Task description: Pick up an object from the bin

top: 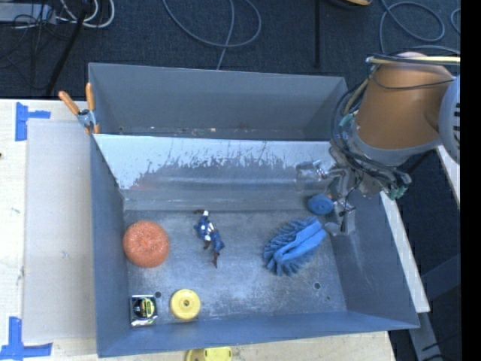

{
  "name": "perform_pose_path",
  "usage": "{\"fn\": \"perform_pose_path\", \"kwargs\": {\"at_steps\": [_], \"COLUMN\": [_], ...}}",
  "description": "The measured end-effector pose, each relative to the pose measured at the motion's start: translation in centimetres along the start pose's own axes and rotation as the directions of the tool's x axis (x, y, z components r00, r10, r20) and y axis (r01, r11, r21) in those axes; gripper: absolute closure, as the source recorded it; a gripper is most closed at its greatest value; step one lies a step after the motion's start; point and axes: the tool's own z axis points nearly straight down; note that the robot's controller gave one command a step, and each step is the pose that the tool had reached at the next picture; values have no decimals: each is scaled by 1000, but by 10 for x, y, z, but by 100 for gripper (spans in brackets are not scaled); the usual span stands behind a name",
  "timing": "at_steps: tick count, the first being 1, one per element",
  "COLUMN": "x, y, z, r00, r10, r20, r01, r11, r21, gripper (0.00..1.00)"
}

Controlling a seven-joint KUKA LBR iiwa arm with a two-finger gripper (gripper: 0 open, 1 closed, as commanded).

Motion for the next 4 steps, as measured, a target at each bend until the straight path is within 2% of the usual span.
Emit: {"fn": "perform_pose_path", "kwargs": {"at_steps": [1, 3, 4], "x": [4, 10, -11], "y": [16, 24, 17], "z": [29, 61, 87], "r00": [993, 995, 950], "r10": [-116, -101, -313], "r20": [-8, -7, -4], "r01": [116, 100, 313], "r11": [993, 995, 950], "r21": [-8, -6, -6], "gripper": [0, 0, 0]}}
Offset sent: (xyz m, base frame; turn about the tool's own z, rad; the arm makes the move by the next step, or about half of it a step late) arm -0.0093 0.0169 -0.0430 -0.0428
